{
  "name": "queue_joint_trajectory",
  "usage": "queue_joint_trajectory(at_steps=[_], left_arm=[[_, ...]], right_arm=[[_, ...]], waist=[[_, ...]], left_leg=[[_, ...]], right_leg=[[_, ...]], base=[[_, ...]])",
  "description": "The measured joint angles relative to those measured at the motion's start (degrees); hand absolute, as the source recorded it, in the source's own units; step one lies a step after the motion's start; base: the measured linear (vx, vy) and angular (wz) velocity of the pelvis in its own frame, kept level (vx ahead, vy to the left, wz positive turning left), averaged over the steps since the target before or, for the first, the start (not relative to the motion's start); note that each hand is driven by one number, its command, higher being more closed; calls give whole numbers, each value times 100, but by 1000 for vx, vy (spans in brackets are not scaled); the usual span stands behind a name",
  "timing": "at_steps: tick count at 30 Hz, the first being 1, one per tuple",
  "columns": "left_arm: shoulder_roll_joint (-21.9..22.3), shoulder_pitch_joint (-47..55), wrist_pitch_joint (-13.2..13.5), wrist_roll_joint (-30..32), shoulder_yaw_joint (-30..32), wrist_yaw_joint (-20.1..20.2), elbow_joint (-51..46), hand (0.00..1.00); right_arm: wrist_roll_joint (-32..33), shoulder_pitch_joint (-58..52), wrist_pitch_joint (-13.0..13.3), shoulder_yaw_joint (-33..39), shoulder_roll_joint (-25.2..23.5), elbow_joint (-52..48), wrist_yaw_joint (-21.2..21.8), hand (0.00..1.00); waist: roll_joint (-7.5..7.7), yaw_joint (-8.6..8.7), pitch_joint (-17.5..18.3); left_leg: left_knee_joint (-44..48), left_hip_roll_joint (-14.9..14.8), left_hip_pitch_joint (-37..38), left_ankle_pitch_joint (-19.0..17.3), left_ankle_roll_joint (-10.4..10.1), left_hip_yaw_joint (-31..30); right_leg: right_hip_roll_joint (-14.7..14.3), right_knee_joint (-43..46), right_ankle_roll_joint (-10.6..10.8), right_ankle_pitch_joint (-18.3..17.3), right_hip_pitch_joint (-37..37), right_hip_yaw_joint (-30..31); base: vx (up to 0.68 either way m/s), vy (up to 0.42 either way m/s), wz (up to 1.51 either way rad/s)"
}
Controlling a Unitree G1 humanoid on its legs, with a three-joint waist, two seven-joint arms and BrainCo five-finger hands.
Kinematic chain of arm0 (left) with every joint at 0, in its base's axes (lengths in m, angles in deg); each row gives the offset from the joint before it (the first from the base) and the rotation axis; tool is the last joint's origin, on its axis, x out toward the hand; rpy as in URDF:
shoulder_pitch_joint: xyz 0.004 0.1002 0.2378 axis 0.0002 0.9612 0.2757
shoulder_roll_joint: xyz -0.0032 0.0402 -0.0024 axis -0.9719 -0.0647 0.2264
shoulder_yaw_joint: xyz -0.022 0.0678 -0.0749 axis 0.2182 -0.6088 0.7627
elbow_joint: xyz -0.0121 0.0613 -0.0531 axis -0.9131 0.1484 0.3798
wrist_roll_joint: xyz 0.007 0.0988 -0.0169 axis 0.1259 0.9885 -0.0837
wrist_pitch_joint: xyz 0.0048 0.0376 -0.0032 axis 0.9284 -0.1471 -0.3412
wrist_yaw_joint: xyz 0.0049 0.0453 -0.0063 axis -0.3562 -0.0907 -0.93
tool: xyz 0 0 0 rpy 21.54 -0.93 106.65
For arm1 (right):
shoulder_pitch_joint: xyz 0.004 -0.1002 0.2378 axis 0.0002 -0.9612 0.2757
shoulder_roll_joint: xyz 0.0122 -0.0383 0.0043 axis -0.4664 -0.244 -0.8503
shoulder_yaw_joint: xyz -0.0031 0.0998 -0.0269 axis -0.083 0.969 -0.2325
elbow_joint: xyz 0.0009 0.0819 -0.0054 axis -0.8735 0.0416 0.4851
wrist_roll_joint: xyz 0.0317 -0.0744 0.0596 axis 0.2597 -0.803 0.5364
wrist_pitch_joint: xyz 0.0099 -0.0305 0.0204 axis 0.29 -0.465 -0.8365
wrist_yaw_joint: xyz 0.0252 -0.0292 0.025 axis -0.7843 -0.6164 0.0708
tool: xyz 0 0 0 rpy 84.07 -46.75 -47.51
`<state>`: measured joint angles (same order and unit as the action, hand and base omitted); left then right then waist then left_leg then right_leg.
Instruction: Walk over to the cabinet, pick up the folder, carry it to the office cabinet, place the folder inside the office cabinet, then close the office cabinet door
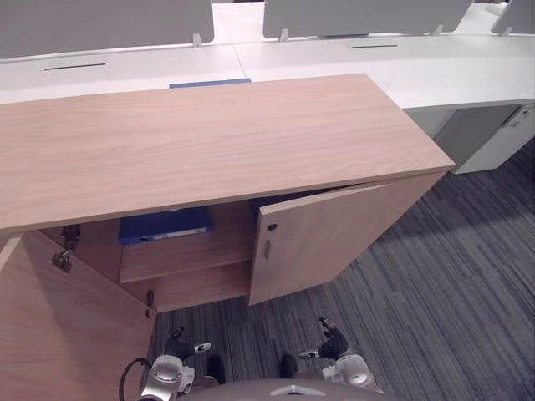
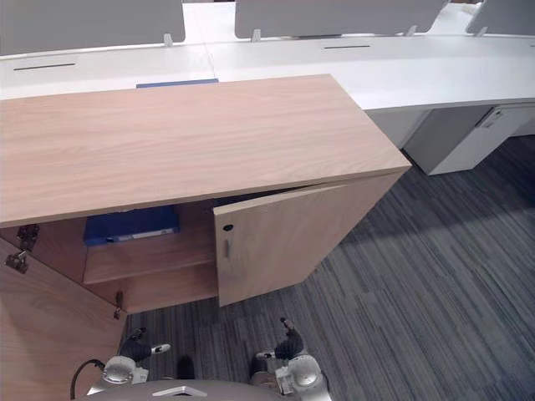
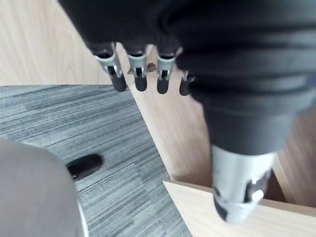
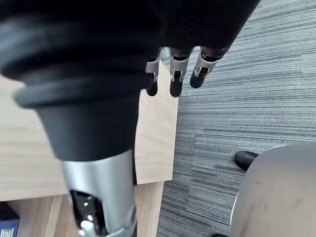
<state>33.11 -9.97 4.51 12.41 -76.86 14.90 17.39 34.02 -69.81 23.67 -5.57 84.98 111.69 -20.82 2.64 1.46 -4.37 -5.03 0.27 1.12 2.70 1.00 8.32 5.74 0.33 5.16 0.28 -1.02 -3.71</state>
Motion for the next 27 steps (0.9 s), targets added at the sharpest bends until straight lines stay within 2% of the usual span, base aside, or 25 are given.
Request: queue_joint_trajectory(at_steps=[4,9,11,13,14,17,20,21,22,23,24,25,26,27], left_arm=[[10,4,8,-155,3,-15,3,0],[-51,-11,11,-323,7,-10,-3,0],[-112,-13,10,-358,56,-13,0,0],[-115,-8,11,-418,148,-20,-2,0],[-83,-14,18,-512,230,-21,-17,0],[-14,-22,53,-655,349,-33,-20,0],[42,-89,58,-771,364,-52,-14,0],[77,-99,61,-839,361,-66,-29,0],[76,-101,61,-860,360,-67,-35,0],[68,-103,70,-879,345,-77,-43,0],[98,-146,122,-940,485,-95,-66,0],[125,-203,113,-965,554,-104,-68,0],[158,-120,114,-983,648,-113,-65,0],[164,-106,117,-983,669,-114,-64,0]], right_arm=[[18,179,-77,159,-39,429,-15,0],[233,352,-97,338,-76,653,-91,0],[281,351,-92,378,-98,661,-126,0],[277,345,-96,379,-97,704,-127,0],[276,373,-101,390,-87,786,-128,0],[275,445,-166,426,-81,870,-133,0],[277,559,-212,547,-54,873,-203,0],[284,627,-220,609,-32,908,-243,0],[286,629,-222,616,-35,918,-250,0],[286,621,-222,669,-50,920,-252,0],[288,649,-221,803,-103,922,-269,0],[291,646,-220,839,-97,919,-300,0],[396,608,-218,951,-57,918,-360,0],[417,598,-219,960,-47,919,-364,0]], waist=[[5,-20,-1],[17,-2,-70],[7,10,-110],[81,-15,-79],[68,-94,-79],[-29,-178,-109],[-140,-136,-272],[-183,-134,-306],[-184,-126,-306],[-178,-86,-311],[-126,-90,-399],[-128,-75,-415],[-58,-52,-451],[-64,-37,-447]], left_leg=[[2,7,-10,-2,3,138],[9,62,-147,28,-22,67],[11,68,-159,49,-29,-251],[23,73,-187,87,-75,-492],[44,32,-238,116,-111,-606],[46,-100,-391,223,-185,-826],[48,-152,-579,373,-389,-1236],[53,-156,-695,626,-664,-1310],[53,-150,-732,697,-716,-1312],[12,-116,-842,905,-858,-1291],[515,-120,-1000,577,-568,-686],[883,-126,-1039,301,-442,-359],[1519,-115,-978,-183,-280,66],[1657,-121,-934,-292,-266,162]], right_leg=[[7,82,22,-15,-104,153],[111,988,115,-301,-604,299],[119,1388,73,-600,-637,332],[94,1529,56,-807,-591,385],[60,1467,31,-856,-558,329],[-68,1255,-62,-797,-503,95],[-159,1250,-171,-828,-475,-337],[-176,1284,-216,-837,-477,-518],[-176,1285,-234,-825,-478,-526],[-111,1223,-331,-763,-463,-574],[40,1090,-391,-771,-336,-885],[93,1087,-390,-770,-289,-999],[223,1091,-388,-772,-200,-1226],[249,1080,-384,-771,-175,-1292]], base=[[-38,22,-11],[37,4,6],[111,-33,70],[110,-85,81],[117,-119,63],[38,-95,40],[-8,-91,70],[-32,-87,82],[-50,-63,94],[-100,20,107],[-124,-4,117],[-142,-7,111],[-98,-47,68],[-118,6,77]])
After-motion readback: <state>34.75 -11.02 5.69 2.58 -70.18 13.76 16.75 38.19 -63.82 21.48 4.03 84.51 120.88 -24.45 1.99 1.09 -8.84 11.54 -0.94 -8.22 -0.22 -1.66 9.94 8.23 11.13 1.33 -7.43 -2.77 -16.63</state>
